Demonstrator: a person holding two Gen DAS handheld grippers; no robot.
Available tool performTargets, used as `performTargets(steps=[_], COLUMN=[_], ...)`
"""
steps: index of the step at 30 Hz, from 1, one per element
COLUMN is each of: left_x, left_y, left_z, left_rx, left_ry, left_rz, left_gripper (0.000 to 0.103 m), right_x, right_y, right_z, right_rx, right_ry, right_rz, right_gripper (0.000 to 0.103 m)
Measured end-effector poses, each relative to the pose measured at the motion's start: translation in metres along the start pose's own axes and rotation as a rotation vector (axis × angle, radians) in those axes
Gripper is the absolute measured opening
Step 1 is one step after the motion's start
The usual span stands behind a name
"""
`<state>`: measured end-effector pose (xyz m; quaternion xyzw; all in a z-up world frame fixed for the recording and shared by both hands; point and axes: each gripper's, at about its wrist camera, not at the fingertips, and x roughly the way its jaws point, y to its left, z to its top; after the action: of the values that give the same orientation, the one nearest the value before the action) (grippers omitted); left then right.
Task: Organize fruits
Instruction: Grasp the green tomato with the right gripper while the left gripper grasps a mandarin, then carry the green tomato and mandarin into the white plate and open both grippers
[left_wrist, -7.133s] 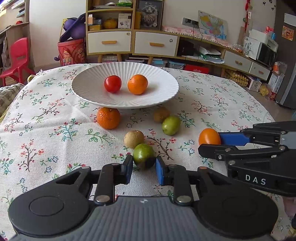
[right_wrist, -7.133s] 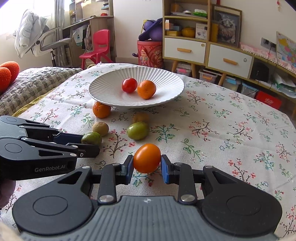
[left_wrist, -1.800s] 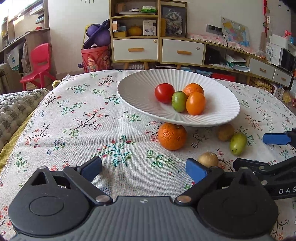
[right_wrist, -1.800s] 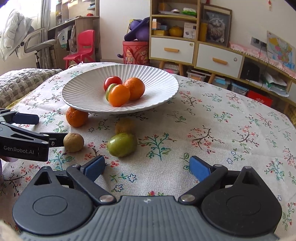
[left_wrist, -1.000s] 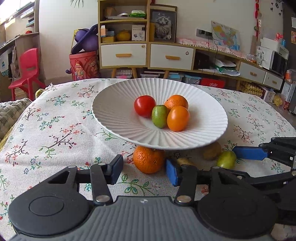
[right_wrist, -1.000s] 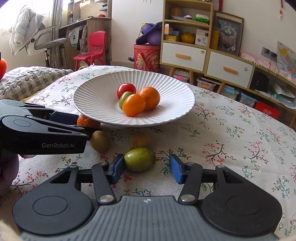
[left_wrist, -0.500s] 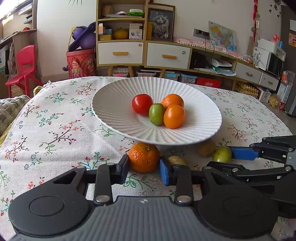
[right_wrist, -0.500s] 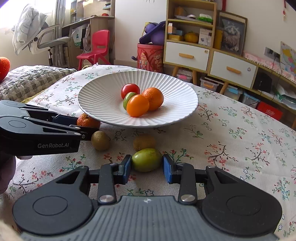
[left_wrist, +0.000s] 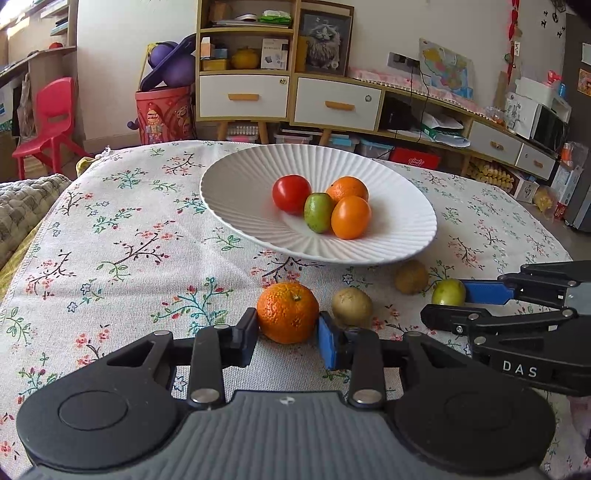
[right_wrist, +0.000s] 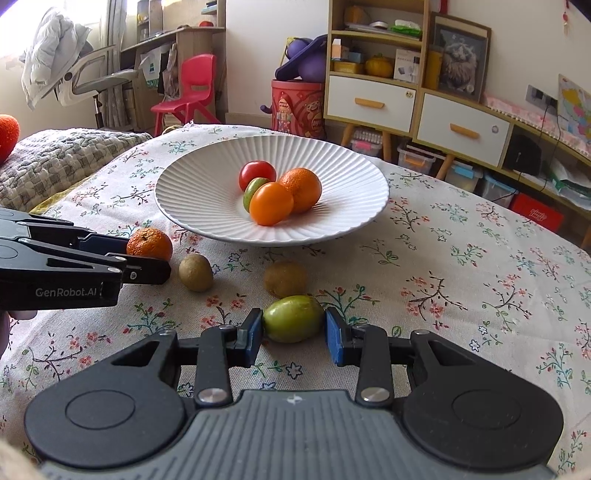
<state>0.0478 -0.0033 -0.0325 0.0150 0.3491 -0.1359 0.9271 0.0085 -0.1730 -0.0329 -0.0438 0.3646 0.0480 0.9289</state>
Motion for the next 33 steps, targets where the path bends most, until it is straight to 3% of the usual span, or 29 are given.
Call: performTargets(steps=[13, 33], left_x=[-0.013, -0.036], left_y=[0.008, 0.007], left_z=[-0.004, 0.005], left_rx=[-0.027, -0.038], left_ry=[0.033, 0.02], left_rz=[-0.012, -0.033], left_gripper=[0.019, 0.019], right_x=[-0.007, -0.019], right_y=[-0.002, -0.005], right_z=[0.001, 0.017], right_rx=[0.022, 0.042], right_ry=[0.024, 0.022], right_rz=[0.008, -0.001], right_gripper=[0.033, 0.033])
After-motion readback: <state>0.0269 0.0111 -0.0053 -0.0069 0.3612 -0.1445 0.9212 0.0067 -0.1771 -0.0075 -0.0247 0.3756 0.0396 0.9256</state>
